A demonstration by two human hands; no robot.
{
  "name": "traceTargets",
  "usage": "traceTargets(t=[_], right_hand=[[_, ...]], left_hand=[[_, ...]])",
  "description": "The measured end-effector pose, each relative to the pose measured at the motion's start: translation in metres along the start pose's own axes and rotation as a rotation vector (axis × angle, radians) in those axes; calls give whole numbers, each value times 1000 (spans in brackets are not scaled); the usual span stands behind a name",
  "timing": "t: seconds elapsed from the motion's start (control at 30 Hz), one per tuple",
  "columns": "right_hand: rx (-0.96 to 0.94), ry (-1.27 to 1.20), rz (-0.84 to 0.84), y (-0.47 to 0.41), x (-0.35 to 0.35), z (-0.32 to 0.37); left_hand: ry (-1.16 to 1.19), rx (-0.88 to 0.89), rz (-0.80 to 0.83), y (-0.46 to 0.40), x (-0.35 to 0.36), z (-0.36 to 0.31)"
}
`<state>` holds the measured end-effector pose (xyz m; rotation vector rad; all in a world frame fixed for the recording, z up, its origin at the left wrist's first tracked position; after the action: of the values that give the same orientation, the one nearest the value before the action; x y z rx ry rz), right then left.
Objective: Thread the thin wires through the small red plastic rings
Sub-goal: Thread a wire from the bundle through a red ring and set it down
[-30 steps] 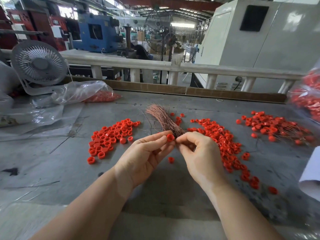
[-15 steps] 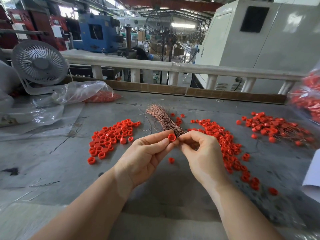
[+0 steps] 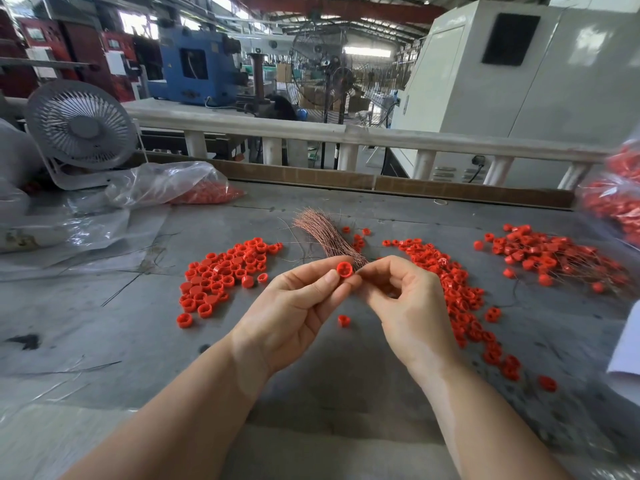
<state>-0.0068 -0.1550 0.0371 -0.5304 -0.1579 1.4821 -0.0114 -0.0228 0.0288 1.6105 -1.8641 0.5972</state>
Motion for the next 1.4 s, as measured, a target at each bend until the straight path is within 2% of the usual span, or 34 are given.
traceTargets(t=[0.23, 0.37, 0.6, 0.77, 0.97, 1.07, 1.23, 1.4], right_hand=[[-50, 94, -8, 0, 1, -3], [-41, 66, 30, 0, 3, -5], [89, -117, 24, 0, 1, -9], [189, -135, 66, 1, 5, -12], [185, -84, 80, 2, 5, -12], [162, 0, 71, 2, 4, -12], [77, 322, -12, 0, -2, -13], [21, 521, 93, 5, 5, -12]], left_hand=[[34, 1, -20, 0, 0, 0], [66, -13, 8, 2, 1, 1], [71, -21, 22, 2, 3, 1], [31, -23, 51, 2, 1, 1], [-32, 10, 26, 0, -4, 1], [-42, 34, -2, -2, -5, 1], [-33, 77, -75, -5, -10, 1], [-15, 108, -128, -7, -14, 1]])
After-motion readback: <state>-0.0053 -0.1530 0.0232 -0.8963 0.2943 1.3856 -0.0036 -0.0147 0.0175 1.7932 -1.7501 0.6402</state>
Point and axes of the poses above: each hand's wrist, its own y-axis away from the middle knuckle, its own x-axis out of the palm, z = x × y, the point moved 2 cm from there along -y, towards the middle knuckle, and after that the axes turned 2 degrees about -z, right-handed, at the moved point
